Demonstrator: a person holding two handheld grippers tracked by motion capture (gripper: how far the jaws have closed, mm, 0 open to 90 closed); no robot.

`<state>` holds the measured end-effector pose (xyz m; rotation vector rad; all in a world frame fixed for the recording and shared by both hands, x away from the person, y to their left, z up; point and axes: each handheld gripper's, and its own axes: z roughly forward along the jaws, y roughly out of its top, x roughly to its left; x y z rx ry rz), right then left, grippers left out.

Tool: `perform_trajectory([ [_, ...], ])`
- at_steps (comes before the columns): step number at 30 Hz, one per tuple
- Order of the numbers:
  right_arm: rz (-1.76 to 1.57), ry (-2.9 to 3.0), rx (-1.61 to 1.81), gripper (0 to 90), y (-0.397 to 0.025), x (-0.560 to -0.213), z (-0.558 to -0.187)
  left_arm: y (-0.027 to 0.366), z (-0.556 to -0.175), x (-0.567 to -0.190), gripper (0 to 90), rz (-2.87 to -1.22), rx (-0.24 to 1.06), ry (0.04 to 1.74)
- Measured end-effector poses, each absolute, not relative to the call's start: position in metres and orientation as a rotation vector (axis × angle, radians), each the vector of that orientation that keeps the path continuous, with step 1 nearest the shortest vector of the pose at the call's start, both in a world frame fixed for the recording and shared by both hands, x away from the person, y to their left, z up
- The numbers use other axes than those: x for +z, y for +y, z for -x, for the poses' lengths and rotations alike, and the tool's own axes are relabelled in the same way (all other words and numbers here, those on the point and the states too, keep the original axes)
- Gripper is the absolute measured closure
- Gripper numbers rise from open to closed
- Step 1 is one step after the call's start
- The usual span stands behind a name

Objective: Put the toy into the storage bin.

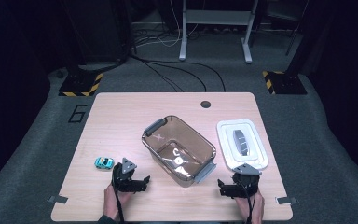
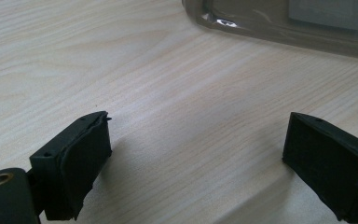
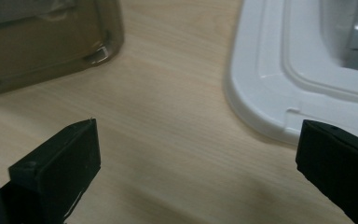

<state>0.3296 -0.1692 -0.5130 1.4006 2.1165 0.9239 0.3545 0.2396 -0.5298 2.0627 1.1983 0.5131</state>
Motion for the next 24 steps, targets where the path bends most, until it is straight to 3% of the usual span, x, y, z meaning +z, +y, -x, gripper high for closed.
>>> perform_trajectory([
  [10, -1.264, 2.237, 0.906, 0.0, -0.149, -0.527, -0.323, 0.241, -0.355, -0.523, 4.5, -2.104, 0.501, 1.196],
  [24, -1.291, 2.241, 0.932, 0.0, -0.153, -0.530, -0.324, 0.275, -0.345, -0.493, 0.0, -1.935, 0.636, 1.303],
])
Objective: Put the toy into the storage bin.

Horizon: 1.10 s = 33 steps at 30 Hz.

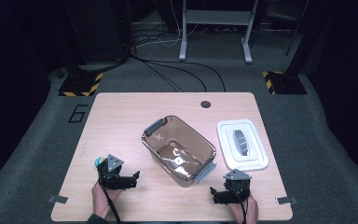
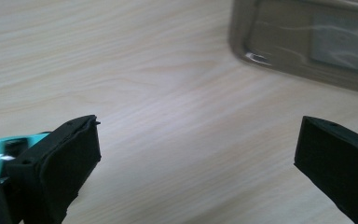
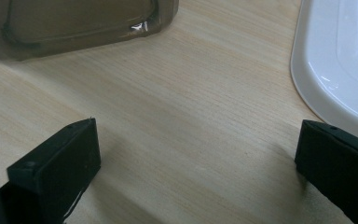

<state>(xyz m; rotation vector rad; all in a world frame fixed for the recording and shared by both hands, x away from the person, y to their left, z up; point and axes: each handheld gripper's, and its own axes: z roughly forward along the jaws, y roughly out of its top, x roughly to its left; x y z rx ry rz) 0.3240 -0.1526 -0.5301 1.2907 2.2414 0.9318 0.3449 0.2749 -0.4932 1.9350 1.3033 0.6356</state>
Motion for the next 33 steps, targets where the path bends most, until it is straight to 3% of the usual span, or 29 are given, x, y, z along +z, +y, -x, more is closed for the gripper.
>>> perform_trajectory([
  [11, -1.287, 2.238, 0.931, 0.0, -0.153, -0.530, -0.324, 0.325, -0.360, -0.496, 0.3, -1.840, 0.687, 1.477],
  [27, -1.282, 2.238, 0.934, 0.2, -0.153, -0.530, -0.324, 0.337, -0.373, -0.521, 0.5, -1.807, 0.689, 1.592],
  [29, -1.281, 2.238, 0.934, 0.2, -0.153, -0.530, -0.324, 0.337, -0.373, -0.521, 3.0, -1.814, 0.682, 1.590],
  [33, -1.280, 2.238, 0.935, 0.4, -0.153, -0.530, -0.324, 0.337, -0.374, -0.522, 17.0, -1.814, 0.670, 1.575],
])
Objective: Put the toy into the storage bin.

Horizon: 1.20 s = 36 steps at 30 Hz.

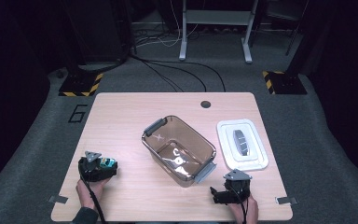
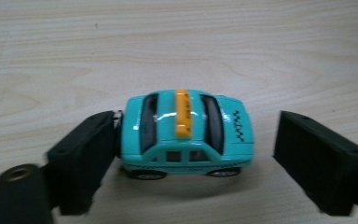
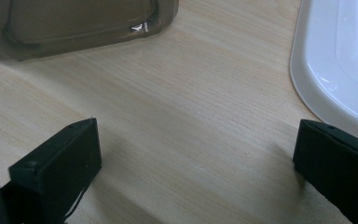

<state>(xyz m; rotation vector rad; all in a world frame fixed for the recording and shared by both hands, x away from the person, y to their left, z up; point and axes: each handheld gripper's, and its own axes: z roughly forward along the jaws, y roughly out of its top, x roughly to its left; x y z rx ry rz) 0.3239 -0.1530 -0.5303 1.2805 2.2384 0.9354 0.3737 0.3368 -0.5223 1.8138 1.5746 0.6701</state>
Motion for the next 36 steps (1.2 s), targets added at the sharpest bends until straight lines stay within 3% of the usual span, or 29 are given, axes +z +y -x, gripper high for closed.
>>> perform_trajectory([
  [4, -1.282, 2.236, 0.936, 0.5, -0.153, -0.530, -0.324, 0.336, -0.373, -0.526, 23.4, -1.834, 0.654, 1.568],
  [25, -1.285, 2.237, 0.938, 1.0, -0.153, -0.530, -0.324, 0.336, -0.370, -0.528, 24.6, -1.824, 0.688, 1.518],
  [36, -1.282, 2.237, 0.938, 1.0, -0.153, -0.530, -0.324, 0.340, -0.365, -0.511, 24.5, -1.851, 0.660, 1.448],
])
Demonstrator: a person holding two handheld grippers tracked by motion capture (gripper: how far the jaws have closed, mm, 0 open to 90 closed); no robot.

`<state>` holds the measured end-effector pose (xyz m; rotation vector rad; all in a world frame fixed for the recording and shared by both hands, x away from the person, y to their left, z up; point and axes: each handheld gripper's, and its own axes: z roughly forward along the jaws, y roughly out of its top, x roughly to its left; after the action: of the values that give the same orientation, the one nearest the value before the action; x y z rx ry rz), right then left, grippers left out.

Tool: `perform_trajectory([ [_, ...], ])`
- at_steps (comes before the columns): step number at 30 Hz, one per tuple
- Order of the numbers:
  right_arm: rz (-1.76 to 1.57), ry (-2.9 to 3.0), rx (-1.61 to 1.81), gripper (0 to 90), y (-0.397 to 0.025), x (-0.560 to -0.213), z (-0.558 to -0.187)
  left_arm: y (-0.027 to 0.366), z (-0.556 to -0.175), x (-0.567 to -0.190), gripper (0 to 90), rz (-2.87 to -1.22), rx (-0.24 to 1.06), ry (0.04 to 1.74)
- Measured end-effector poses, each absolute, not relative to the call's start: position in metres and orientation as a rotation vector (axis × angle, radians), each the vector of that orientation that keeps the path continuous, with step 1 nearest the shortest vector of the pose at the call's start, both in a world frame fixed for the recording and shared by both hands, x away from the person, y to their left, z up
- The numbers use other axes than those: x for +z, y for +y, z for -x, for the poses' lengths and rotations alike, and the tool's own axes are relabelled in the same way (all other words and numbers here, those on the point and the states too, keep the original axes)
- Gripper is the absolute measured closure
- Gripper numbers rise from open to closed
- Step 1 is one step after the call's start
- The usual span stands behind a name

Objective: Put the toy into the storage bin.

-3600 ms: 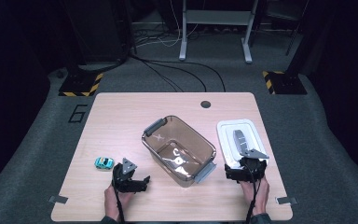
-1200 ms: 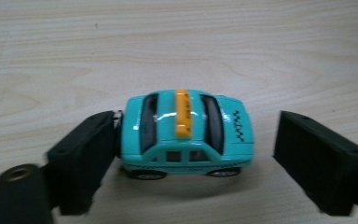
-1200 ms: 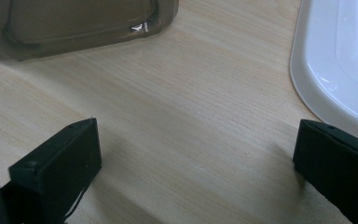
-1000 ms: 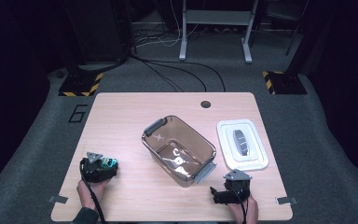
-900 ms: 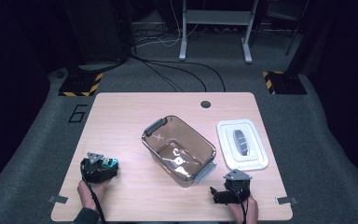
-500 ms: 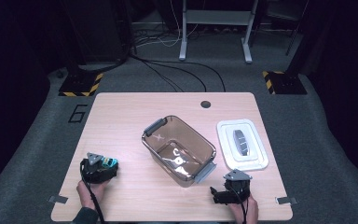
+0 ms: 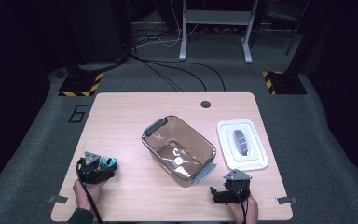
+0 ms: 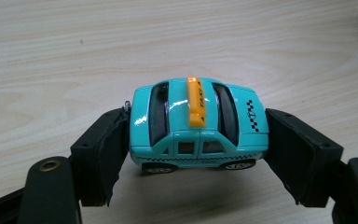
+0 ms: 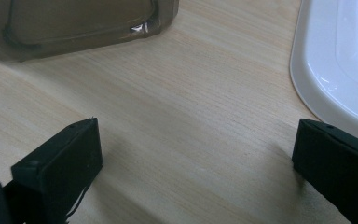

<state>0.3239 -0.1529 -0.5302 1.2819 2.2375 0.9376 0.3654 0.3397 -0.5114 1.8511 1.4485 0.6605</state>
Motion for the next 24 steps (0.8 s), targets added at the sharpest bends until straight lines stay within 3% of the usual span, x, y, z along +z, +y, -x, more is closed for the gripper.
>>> perform_trajectory([
  [24, -1.280, 2.237, 0.939, 1.1, -0.153, -0.530, -0.324, 0.327, -0.368, -0.464, 24.5, -1.905, 0.625, 1.298],
])
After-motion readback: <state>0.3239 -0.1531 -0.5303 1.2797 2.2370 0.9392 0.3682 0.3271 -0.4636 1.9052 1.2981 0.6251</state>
